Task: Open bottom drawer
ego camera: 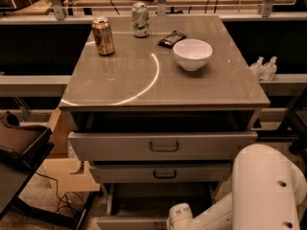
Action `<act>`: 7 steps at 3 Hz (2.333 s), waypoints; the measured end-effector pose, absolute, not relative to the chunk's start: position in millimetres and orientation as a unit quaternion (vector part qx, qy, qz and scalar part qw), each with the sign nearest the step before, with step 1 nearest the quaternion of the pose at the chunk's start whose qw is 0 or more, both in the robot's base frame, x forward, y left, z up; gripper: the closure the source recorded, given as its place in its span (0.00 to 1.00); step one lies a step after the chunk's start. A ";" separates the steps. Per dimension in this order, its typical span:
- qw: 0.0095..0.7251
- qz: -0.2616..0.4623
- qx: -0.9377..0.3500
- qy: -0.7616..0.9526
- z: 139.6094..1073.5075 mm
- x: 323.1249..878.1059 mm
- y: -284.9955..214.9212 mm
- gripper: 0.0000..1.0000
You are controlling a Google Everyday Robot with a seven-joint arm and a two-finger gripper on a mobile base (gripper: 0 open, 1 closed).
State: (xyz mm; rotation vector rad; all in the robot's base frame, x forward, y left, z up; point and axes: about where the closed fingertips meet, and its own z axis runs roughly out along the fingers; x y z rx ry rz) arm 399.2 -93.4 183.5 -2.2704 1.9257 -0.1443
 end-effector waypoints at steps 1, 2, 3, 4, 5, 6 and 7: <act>0.102 -0.068 -0.759 0.640 214.3 393.0 -105.6 1.00; 0.154 -0.112 -0.759 0.623 286.3 387.3 -132.0 1.00; 0.191 -0.134 -0.753 0.615 326.9 389.5 -152.8 1.00; 0.224 -0.140 -0.748 0.609 341.4 400.0 -168.1 1.00; 0.244 -0.134 -0.741 0.611 333.7 416.4 -179.0 1.00; 0.259 -0.121 -0.735 0.615 313.1 435.7 -186.9 1.00; 0.270 -0.098 -0.727 0.623 276.5 458.1 -187.6 1.00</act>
Offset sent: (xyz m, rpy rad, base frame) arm -0.0181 -0.0761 0.2022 0.0504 -0.3748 0.0541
